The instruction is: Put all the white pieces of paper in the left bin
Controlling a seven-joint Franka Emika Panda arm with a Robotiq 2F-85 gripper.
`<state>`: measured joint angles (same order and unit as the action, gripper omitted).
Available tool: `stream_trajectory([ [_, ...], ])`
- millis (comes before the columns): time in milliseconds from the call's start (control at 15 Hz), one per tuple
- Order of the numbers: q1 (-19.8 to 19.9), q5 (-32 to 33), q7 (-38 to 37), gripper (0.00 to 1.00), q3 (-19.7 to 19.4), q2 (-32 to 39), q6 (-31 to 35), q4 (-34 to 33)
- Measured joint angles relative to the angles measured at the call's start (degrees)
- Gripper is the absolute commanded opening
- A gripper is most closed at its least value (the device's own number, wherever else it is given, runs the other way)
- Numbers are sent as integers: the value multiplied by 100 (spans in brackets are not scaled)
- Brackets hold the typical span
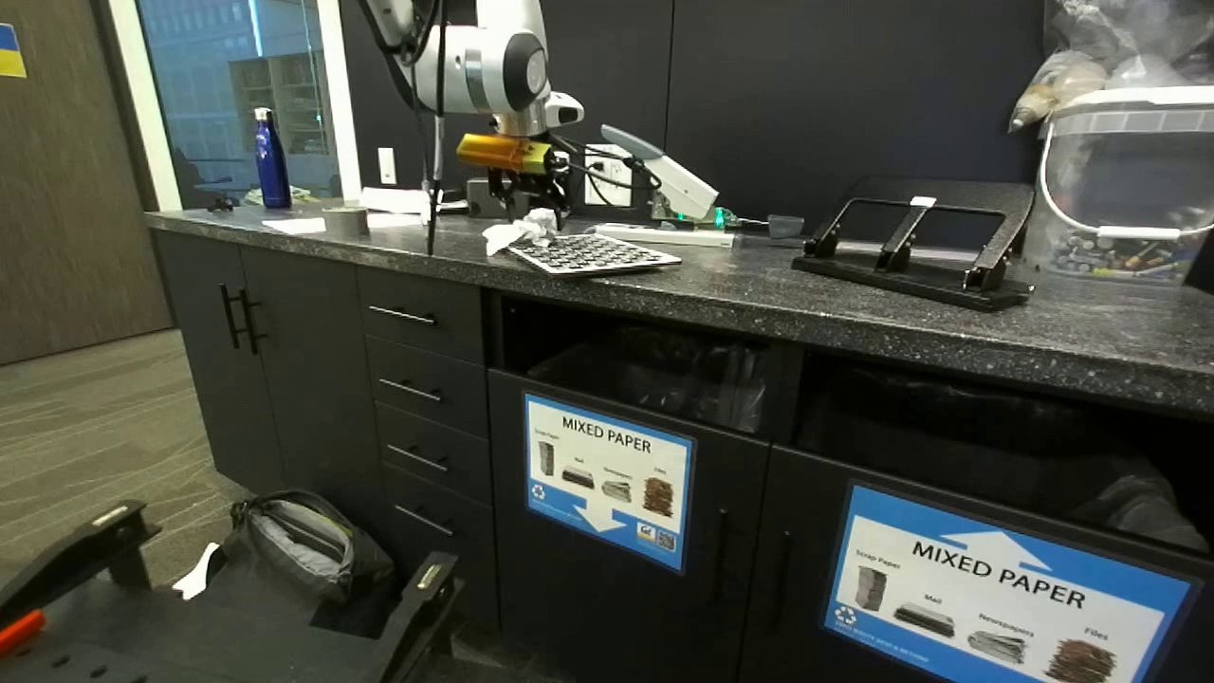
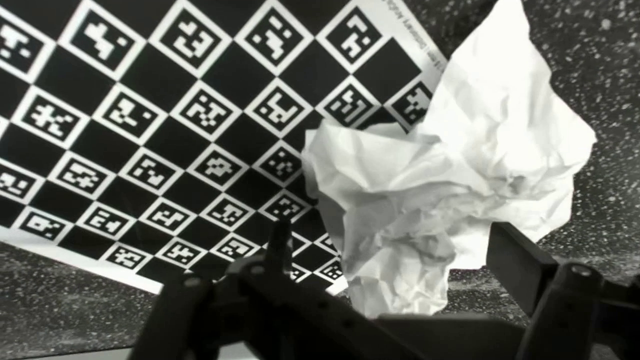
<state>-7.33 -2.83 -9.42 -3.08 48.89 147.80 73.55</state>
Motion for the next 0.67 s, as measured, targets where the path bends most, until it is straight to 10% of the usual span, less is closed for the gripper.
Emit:
stream_trajectory([
  [667,-9,217,-69,8,-140,362,-209,-459],
])
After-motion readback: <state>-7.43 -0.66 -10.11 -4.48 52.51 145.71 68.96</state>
